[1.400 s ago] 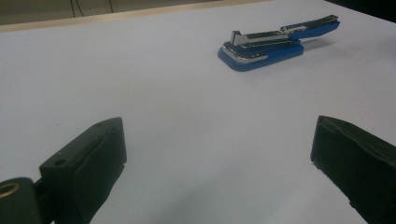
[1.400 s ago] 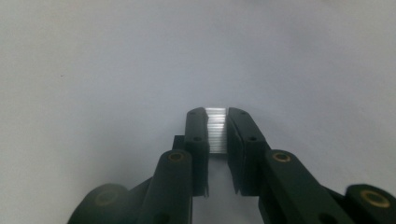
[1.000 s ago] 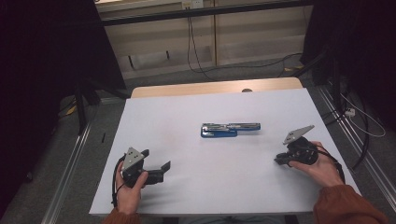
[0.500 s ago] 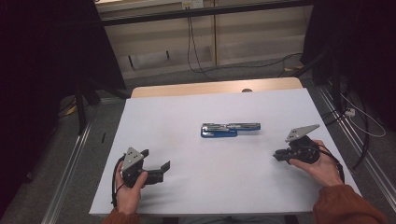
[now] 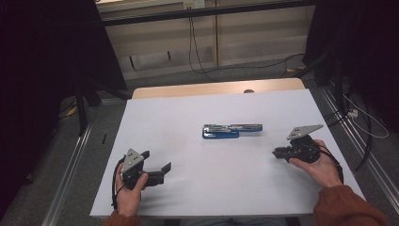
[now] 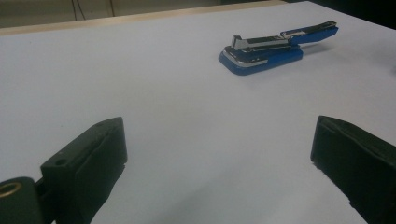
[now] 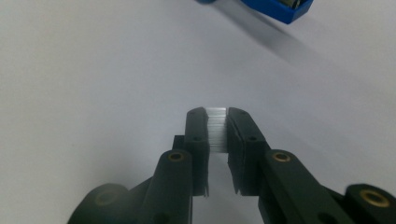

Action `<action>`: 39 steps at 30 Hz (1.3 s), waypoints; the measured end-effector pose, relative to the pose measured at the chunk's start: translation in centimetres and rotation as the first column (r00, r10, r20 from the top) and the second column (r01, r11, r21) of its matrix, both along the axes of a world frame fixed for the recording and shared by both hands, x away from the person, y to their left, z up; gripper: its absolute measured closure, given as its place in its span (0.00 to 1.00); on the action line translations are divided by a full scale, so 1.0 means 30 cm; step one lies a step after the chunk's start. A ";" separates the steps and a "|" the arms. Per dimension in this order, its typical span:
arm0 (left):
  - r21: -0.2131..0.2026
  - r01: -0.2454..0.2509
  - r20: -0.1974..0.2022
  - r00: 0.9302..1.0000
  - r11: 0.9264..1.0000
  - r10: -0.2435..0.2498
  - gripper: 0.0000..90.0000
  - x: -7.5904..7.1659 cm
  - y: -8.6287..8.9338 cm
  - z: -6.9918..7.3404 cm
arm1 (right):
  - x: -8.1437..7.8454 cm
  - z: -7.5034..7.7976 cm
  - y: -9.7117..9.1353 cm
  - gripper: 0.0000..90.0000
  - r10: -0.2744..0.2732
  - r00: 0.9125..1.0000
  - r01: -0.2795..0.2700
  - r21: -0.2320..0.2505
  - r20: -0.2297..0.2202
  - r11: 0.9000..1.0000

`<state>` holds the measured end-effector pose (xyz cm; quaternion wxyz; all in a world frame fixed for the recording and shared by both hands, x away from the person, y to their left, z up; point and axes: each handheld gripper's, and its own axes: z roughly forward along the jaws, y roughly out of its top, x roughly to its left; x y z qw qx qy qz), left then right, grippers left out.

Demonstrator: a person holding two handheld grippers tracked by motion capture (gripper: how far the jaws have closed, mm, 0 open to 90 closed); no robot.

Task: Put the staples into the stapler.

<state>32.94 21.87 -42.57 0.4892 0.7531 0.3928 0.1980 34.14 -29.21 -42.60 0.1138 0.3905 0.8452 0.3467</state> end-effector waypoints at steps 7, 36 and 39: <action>0.004 0.002 0.000 1.000 1.000 -0.002 0.04 -0.002 -0.003 0.002 | 0.010 0.008 0.018 0.88 0.004 1.000 -0.005 0.040 0.023 0.999; 0.000 -0.017 0.021 1.000 1.000 0.017 0.04 -0.008 0.002 0.009 | 0.099 0.072 0.126 0.88 0.055 0.994 -0.061 0.060 0.093 0.996; 0.000 -0.014 0.020 1.000 1.000 0.014 0.04 -0.008 0.001 0.009 | 0.116 0.077 0.144 0.88 0.070 0.993 -0.075 0.060 0.091 0.995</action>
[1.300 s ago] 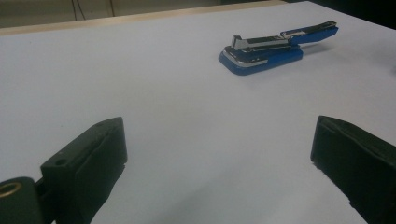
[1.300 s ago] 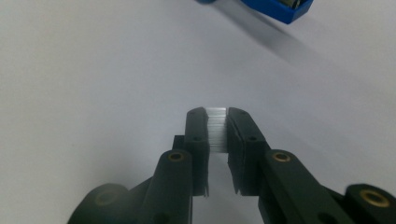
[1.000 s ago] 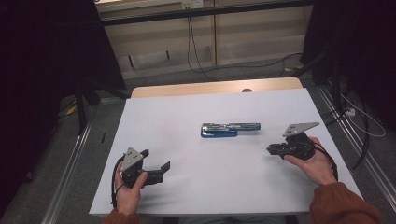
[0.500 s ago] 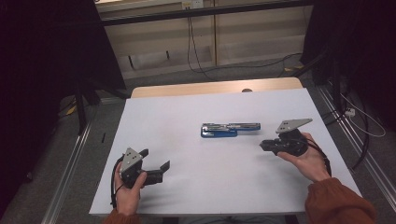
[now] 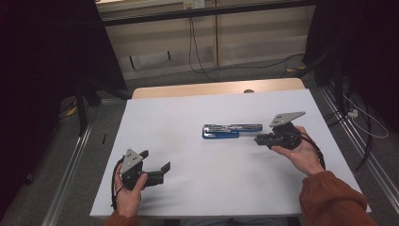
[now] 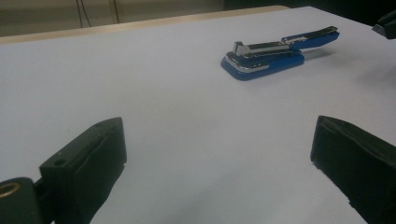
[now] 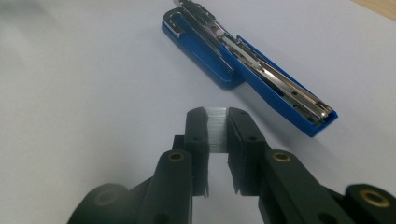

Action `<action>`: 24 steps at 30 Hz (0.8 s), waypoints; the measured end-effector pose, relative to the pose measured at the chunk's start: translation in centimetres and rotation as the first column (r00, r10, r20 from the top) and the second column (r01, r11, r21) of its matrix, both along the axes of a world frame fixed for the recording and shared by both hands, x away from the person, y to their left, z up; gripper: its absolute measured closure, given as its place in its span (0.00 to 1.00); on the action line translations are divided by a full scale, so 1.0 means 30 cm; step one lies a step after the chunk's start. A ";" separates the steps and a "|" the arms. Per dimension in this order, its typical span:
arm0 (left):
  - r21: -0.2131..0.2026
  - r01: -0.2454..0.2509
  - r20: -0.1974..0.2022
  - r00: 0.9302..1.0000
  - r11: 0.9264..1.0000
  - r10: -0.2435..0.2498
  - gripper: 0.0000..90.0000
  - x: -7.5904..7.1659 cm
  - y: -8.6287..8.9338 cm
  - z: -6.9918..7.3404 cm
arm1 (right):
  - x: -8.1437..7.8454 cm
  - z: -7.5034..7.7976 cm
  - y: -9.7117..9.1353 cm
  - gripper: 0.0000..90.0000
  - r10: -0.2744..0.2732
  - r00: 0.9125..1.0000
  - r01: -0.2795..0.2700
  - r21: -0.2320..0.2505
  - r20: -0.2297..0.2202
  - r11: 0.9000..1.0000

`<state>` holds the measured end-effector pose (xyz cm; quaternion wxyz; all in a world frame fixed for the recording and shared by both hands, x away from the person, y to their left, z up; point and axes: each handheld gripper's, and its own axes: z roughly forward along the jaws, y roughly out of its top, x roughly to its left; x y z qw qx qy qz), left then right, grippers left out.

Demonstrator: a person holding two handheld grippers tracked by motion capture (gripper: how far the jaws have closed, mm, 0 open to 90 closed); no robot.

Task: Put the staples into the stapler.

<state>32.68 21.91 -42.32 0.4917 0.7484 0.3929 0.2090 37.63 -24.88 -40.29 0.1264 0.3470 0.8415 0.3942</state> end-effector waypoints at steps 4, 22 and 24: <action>0.001 -0.002 -0.001 1.000 1.000 0.002 0.04 0.002 0.004 0.000 | 0.022 0.000 0.023 0.88 0.018 1.000 -0.018 -0.006 -0.004 1.000; -0.001 -0.001 -0.001 1.000 1.000 0.001 0.04 0.004 0.003 -0.002 | 0.092 0.026 0.069 0.88 0.037 0.999 -0.038 0.020 0.029 0.999; -0.003 0.000 0.001 1.000 1.000 0.000 0.04 0.004 0.003 -0.001 | 0.100 0.027 0.072 0.88 0.031 0.999 -0.032 0.021 0.037 0.999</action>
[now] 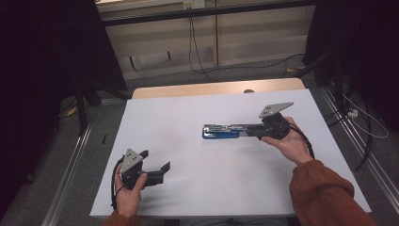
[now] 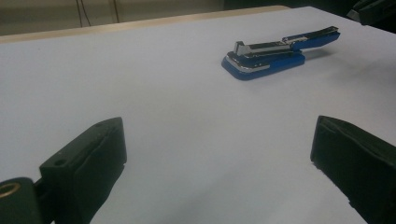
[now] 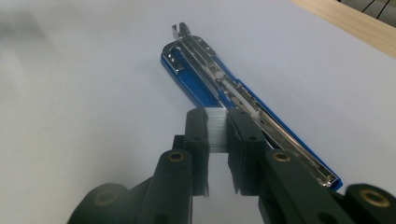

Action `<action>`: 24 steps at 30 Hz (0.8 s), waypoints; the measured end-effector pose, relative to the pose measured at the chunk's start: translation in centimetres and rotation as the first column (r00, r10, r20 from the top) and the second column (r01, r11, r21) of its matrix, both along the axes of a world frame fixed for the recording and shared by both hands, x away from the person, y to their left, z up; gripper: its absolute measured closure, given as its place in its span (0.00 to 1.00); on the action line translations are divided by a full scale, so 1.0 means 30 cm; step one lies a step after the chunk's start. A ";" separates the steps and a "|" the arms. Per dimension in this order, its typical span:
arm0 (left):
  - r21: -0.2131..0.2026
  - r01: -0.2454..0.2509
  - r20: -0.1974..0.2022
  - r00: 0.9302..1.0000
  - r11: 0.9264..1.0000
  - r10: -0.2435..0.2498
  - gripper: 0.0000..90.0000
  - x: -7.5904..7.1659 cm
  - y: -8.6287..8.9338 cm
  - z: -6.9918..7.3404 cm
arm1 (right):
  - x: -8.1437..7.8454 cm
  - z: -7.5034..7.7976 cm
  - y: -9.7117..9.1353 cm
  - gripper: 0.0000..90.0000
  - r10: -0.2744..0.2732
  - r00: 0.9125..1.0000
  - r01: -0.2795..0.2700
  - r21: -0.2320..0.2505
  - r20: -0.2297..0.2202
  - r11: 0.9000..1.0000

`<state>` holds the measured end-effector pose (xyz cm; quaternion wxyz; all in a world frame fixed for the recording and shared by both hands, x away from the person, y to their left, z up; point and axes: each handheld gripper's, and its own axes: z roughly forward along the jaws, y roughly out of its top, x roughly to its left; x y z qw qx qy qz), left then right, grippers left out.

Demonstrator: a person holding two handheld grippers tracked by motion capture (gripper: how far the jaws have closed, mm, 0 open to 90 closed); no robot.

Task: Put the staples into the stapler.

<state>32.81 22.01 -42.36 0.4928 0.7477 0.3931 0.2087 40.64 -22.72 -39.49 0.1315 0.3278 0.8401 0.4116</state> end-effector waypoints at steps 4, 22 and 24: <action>-0.001 -0.006 0.001 1.000 1.000 0.006 0.04 0.000 -0.001 -0.001 | 0.018 -0.001 0.010 0.88 -0.006 1.000 0.006 0.000 0.003 1.000; -0.004 -0.003 -0.002 1.000 1.000 0.003 0.04 0.001 0.000 -0.002 | 0.080 0.014 0.091 0.88 0.029 1.000 -0.029 0.035 0.001 0.999; -0.005 -0.003 -0.002 1.000 1.000 0.003 0.04 0.001 0.000 -0.002 | 0.089 0.014 0.096 0.88 0.028 1.000 -0.028 0.039 -0.007 0.999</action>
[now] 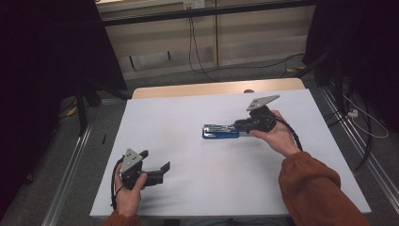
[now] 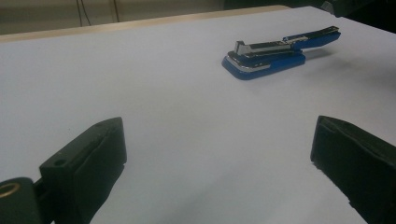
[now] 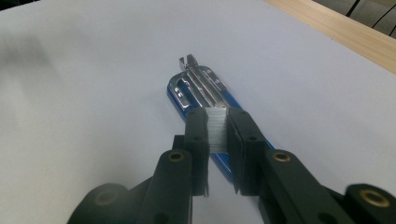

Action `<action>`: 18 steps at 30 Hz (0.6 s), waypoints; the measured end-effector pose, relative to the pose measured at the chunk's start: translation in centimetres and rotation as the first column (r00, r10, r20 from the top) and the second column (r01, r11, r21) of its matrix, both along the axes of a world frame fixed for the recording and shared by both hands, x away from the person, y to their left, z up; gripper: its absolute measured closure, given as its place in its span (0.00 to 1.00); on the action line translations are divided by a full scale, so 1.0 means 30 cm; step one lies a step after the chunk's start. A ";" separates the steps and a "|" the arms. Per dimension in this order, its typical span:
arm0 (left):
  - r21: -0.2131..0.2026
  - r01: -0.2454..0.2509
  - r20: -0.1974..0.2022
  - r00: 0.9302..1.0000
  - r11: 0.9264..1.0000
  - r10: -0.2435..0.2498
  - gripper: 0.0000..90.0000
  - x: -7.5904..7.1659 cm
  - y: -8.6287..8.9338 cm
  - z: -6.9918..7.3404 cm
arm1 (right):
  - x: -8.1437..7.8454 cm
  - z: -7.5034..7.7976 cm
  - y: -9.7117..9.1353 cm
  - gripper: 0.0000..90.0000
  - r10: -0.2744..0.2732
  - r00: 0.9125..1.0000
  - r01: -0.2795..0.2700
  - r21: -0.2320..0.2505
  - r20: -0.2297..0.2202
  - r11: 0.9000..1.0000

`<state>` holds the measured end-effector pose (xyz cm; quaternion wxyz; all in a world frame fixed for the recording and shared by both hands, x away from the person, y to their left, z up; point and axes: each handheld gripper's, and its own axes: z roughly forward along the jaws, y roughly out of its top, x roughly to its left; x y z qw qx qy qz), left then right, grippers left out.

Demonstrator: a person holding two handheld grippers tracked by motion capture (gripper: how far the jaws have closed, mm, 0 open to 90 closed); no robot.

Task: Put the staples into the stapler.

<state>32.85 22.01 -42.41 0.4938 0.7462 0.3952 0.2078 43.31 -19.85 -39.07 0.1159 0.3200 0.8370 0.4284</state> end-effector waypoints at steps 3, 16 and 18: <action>0.010 -0.004 -0.003 1.000 1.000 0.004 0.04 0.000 -0.001 -0.002 | 0.012 -0.001 0.005 0.88 -0.001 1.000 0.001 0.017 -0.008 1.000; 0.012 0.010 -0.005 1.000 1.000 -0.010 0.04 0.001 -0.006 -0.002 | 0.036 0.020 0.099 0.88 0.074 0.997 -0.074 0.024 0.004 0.997; 0.006 0.010 -0.007 1.000 1.000 -0.010 0.04 0.002 -0.006 -0.004 | 0.046 0.021 0.106 0.88 0.078 0.997 -0.078 0.028 0.002 0.997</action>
